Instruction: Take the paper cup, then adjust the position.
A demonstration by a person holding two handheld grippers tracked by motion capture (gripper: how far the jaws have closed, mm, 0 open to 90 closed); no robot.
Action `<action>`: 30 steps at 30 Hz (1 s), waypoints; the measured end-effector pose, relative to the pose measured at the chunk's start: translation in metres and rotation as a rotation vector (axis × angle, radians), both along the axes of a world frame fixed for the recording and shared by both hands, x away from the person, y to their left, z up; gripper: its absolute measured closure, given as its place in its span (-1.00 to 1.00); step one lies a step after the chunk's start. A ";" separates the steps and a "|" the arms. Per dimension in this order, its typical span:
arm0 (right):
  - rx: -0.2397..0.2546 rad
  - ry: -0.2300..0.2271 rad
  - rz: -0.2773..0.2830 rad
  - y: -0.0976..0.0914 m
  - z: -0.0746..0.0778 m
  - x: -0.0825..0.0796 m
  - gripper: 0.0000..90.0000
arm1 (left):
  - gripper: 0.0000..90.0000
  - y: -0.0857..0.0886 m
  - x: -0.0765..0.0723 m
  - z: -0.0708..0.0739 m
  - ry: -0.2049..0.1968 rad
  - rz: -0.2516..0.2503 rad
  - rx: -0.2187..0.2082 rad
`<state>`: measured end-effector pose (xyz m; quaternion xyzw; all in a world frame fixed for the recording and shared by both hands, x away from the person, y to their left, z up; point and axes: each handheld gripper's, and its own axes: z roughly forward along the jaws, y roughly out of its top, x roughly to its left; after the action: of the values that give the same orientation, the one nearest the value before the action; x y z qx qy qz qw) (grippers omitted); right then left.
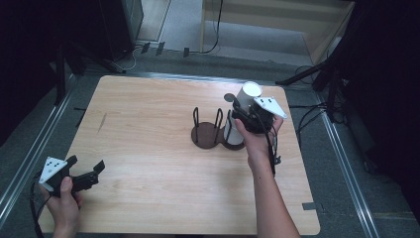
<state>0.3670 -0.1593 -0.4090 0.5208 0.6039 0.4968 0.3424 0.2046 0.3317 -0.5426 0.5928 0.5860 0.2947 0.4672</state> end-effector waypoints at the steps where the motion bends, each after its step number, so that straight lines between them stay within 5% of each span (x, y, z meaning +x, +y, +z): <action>1: -0.003 -0.007 0.001 -0.001 0.002 -0.001 -0.34 | -1.00 0.000 0.000 0.000 -0.001 -0.002 -0.002; 11: 0.012 -0.065 -0.012 -0.003 0.015 -0.011 -0.32 | -1.00 -0.004 0.000 0.002 -0.008 -0.025 -0.004; 20: 0.026 -0.116 -0.002 -0.006 0.032 -0.026 -0.31 | -1.00 -0.017 0.002 0.017 -0.031 -0.106 -0.028; 30: 0.042 -0.124 0.029 -0.007 0.044 -0.047 -0.31 | -1.00 -0.033 0.007 0.030 -0.043 -0.174 -0.041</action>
<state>0.3201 -0.1663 -0.3651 0.4872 0.5785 0.5455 0.3612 0.2113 0.2982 -0.5123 0.6252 0.5281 0.2536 0.5157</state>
